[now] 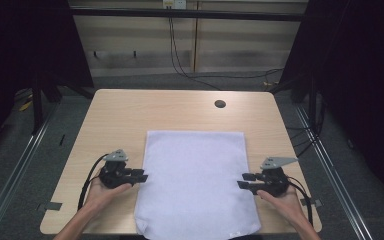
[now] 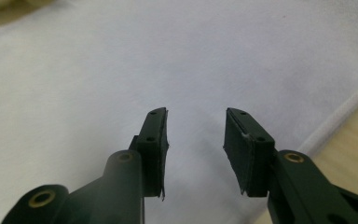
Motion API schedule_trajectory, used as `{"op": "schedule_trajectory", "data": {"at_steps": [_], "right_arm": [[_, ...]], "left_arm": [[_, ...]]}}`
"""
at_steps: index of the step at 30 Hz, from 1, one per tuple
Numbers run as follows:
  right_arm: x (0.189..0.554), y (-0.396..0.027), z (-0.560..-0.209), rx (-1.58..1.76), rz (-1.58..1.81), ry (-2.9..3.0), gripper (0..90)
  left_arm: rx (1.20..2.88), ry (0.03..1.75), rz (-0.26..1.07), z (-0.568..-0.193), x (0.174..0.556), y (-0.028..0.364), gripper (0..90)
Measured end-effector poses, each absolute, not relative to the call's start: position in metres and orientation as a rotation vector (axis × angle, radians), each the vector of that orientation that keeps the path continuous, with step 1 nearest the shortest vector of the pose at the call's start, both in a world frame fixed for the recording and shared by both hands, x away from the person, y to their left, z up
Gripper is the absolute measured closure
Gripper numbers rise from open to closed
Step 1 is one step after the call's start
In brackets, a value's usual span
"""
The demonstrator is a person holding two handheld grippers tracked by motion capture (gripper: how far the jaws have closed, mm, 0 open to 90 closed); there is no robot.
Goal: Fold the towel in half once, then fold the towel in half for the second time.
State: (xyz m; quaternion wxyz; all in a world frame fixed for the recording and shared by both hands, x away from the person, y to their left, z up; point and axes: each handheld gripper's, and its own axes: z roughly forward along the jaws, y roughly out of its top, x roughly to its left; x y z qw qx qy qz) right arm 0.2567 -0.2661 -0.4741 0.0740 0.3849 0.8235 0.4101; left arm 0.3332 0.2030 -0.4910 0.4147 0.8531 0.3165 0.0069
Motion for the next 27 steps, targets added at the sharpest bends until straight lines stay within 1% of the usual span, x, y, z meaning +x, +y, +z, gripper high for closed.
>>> {"op": "schedule_trajectory", "data": {"at_steps": [2, 3, 5, 7, 9, 11, 13, 15, 17, 20, 23, 27], "right_arm": [[0.272, -0.257, -0.479, 1.143, 1.176, 2.486, 59.0], [0.279, -0.254, -0.481, 1.144, 1.149, 2.491, 58.9], [0.295, -0.25, -0.486, 1.167, 1.118, 2.477, 58.3], [0.307, -0.248, -0.491, 1.195, 1.094, 2.463, 58.2], [0.315, -0.246, -0.496, 1.192, 1.062, 2.47, 58.8], [0.318, -0.246, -0.498, 1.208, 1.067, 2.468, 59.8], [0.316, -0.244, -0.497, 1.187, 1.014, 2.479, 60.4], [0.308, -0.241, -0.494, 1.159, 0.958, 2.508, 61.2], [0.299, -0.239, -0.494, 1.141, 0.942, 2.51, 62.7], [0.284, -0.24, -0.493, 1.128, 0.96, 2.536, 66.7], [0.267, -0.241, -0.491, 1.106, 0.953, 2.565, 67.6], [0.249, -0.244, -0.489, 1.1, 0.963, 2.61, 67.7]], "left_arm": [[2.169, 0.808, 0.005, -0.495, 0.346, 0.195, 65.5], [2.184, 0.806, 0.025, -0.497, 0.352, 0.193, 64.3], [2.154, 0.803, 0.002, -0.499, 0.357, 0.191, 63.4], [2.159, 0.808, 0.017, -0.5, 0.359, 0.187, 63.6], [2.164, 0.804, 0.048, -0.501, 0.358, 0.185, 65.4], [2.17, 0.791, 0.083, -0.502, 0.355, 0.185, 70.0], [2.161, 0.805, 0.063, -0.502, 0.351, 0.188, 73.4], [2.161, 0.79, 0.026, -0.503, 0.344, 0.191, 74.4], [2.167, 0.767, 0.016, -0.503, 0.334, 0.194, 76.2], [2.179, 0.755, -0.011, -0.501, 0.318, 0.197, 76.2], [2.212, 0.73, -0.016, -0.499, 0.306, 0.196, 77.6], [2.244, 0.709, -0.078, -0.496, 0.287, 0.197, 77.5]]}}
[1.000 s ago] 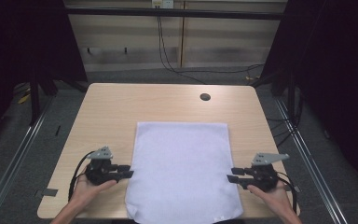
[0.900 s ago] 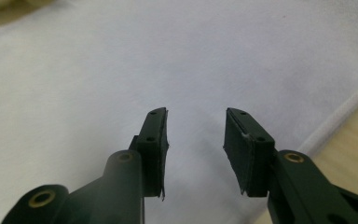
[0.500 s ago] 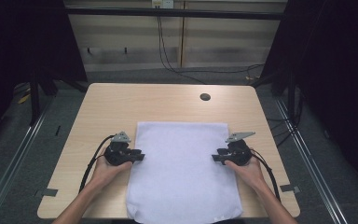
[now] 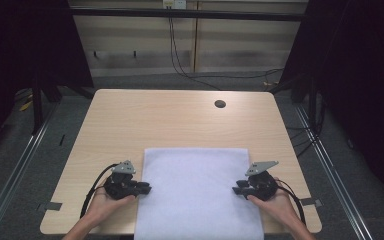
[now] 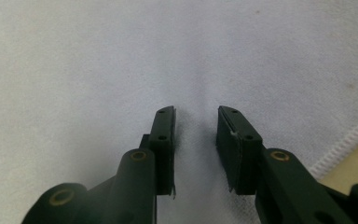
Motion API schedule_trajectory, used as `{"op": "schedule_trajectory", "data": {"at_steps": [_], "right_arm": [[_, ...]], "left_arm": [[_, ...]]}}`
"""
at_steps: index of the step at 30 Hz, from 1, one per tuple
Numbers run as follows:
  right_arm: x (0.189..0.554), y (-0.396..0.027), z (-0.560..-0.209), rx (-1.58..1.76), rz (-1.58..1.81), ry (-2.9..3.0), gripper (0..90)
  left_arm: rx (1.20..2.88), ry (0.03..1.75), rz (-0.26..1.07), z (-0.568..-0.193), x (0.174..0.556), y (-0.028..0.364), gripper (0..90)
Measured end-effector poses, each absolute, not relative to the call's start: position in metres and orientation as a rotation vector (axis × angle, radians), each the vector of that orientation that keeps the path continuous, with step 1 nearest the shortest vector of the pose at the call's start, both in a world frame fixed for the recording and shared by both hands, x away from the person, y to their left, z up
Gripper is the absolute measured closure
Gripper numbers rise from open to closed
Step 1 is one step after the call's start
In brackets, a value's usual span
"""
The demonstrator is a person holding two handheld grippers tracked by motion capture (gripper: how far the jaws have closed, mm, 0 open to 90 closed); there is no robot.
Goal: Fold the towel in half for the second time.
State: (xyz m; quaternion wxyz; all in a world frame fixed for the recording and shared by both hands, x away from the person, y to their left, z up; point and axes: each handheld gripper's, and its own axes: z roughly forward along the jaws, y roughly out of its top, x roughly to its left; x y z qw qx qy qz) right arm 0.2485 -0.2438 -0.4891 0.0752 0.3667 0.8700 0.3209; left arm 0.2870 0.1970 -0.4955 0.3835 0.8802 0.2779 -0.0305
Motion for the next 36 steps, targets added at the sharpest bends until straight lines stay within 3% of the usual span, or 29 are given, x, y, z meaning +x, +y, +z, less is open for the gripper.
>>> {"op": "schedule_trajectory", "data": {"at_steps": [5, 12, 16, 23, 25, 28, 30, 32, 36], "right_arm": [[0.239, -0.254, -0.485, 1.095, 1.035, 2.614, 64.3], [0.296, -0.292, -0.462, 1.219, 1.124, 2.347, 57.6], [0.33, -0.296, -0.473, 1.28, 1.109, 2.335, 53.5], [0.347, -0.293, -0.49, 1.32, 1.073, 2.383, 50.2], [0.348, -0.292, -0.493, 1.316, 1.061, 2.392, 51.8], [0.349, -0.291, -0.496, 1.335, 1.046, 2.405, 59.2], [0.35, -0.289, -0.498, 1.333, 1.043, 2.424, 72.6], [0.349, -0.289, -0.496, 1.329, 1.076, 2.416, 82.0], [0.351, -0.293, -0.485, 1.334, 1.146, 2.375, 85.4]], "left_arm": [[2.209, 0.715, -0.022, -0.486, 0.291, 0.202, 69.0], [2.105, 0.848, 0.069, -0.481, 0.352, 0.211, 57.4], [2.087, 0.915, 0.086, -0.485, 0.378, 0.208, 50.3], [2.117, 0.94, 0.062, -0.5, 0.396, 0.196, 44.5], [2.142, 0.909, 0.069, -0.501, 0.392, 0.192, 47.8], [2.166, 0.852, 0.107, -0.501, 0.387, 0.191, 69.8], [2.167, 0.833, 0.064, -0.5, 0.386, 0.192, 82.0], [2.143, 0.825, 0.049, -0.497, 0.386, 0.195, 85.8], [2.064, 0.845, 0.055, -0.487, 0.388, 0.203, 86.5]]}}
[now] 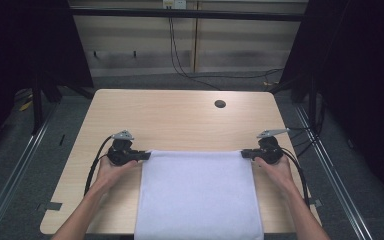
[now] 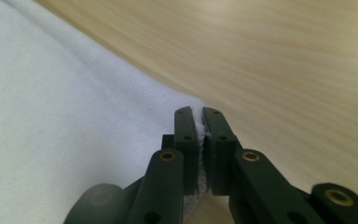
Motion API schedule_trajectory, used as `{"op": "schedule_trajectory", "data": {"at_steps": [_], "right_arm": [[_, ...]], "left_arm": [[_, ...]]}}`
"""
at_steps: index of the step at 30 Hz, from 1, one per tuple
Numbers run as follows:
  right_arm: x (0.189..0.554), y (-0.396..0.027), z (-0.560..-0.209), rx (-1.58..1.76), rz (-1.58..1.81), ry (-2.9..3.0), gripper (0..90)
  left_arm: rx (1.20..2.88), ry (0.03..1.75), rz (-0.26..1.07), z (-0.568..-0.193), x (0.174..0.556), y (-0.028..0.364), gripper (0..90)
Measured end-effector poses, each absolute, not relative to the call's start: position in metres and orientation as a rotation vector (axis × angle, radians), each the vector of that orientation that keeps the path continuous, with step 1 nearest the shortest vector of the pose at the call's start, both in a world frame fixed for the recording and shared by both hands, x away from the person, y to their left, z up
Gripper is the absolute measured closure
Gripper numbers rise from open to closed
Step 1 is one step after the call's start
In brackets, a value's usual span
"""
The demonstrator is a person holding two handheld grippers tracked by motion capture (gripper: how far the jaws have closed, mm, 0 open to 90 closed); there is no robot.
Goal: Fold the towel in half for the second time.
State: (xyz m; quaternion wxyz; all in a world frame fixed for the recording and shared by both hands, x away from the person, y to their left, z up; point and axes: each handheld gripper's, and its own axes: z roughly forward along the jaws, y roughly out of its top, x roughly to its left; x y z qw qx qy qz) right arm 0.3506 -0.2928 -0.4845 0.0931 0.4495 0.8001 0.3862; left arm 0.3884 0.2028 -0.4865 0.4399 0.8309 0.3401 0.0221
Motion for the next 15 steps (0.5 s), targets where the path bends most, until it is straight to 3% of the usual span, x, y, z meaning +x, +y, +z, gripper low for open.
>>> {"op": "schedule_trajectory", "data": {"at_steps": [15], "right_arm": [[0.389, -0.301, -0.41, 1.285, 1.315, 2.089, 86.5]], "left_arm": [[1.922, 0.801, 0.209, -0.409, 0.425, 0.197, 86.8]]}}
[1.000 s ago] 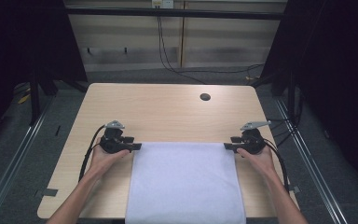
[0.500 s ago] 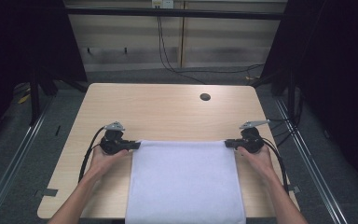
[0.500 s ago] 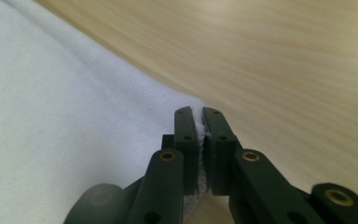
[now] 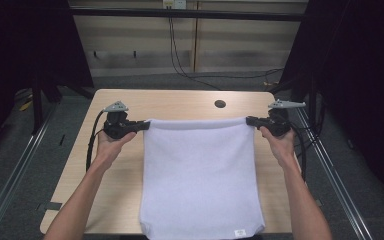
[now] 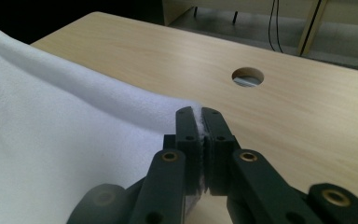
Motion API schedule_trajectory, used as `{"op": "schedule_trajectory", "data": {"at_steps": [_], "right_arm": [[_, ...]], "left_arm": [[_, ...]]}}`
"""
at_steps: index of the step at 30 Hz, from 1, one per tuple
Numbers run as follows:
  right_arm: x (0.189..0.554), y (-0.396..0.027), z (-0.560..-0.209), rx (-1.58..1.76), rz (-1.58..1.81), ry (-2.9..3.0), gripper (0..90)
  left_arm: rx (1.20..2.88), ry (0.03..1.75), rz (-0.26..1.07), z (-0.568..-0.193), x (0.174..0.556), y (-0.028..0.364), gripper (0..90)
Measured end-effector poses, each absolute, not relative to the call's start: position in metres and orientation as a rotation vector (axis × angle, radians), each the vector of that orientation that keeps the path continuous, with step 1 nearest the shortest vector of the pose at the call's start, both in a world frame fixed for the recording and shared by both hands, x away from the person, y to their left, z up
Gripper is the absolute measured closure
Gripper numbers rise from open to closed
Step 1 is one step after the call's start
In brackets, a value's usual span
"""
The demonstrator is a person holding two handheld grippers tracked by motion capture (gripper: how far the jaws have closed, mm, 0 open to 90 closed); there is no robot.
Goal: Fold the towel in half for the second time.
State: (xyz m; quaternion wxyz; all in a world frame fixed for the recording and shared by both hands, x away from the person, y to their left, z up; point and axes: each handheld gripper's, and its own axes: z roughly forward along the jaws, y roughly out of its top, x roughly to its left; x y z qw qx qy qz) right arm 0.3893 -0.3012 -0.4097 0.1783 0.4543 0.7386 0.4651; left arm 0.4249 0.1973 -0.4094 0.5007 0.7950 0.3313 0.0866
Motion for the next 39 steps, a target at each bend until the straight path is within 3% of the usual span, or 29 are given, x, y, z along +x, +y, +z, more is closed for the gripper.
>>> {"op": "schedule_trajectory", "data": {"at_steps": [6, 10, 14, 22, 26, 32, 36, 39], "right_arm": [[0.391, -0.305, -0.38, 1.246, 1.38, 2.026, 86.6], [0.378, -0.303, -0.379, 1.2, 1.4, 2.044, 86.7], [0.354, -0.305, -0.39, 1.16, 1.4, 2.105, 86.7], [0.29, -0.311, -0.393, 1.048, 1.435, 2.19, 86.6], [0.257, -0.305, -0.404, 1.019, 1.419, 2.254, 86.4], [0.215, -0.3, -0.449, 1.091, 1.315, 2.413, 82.7], [0.194, -0.297, -0.479, 1.162, 1.22, 2.522, 75.0], [0.186, -0.296, -0.48, 1.187, 1.2, 2.516, 65.8]], "left_arm": [[1.843, 0.786, 0.253, -0.376, 0.433, 0.201, 86.7], [1.894, 0.748, 0.254, -0.382, 0.418, 0.197, 86.6], [1.849, 0.74, 0.167, -0.391, 0.393, 0.207, 86.6], [1.886, 0.662, 0.146, -0.401, 0.33, 0.221, 86.2], [1.933, 0.64, 0.095, -0.42, 0.299, 0.223, 86.0], [2.068, 0.665, -0.072, -0.467, 0.265, 0.224, 83.3], [2.125, 0.658, -0.15, -0.478, 0.253, 0.221, 77.4], [2.118, 0.652, -0.161, -0.479, 0.245, 0.223, 71.0]]}}
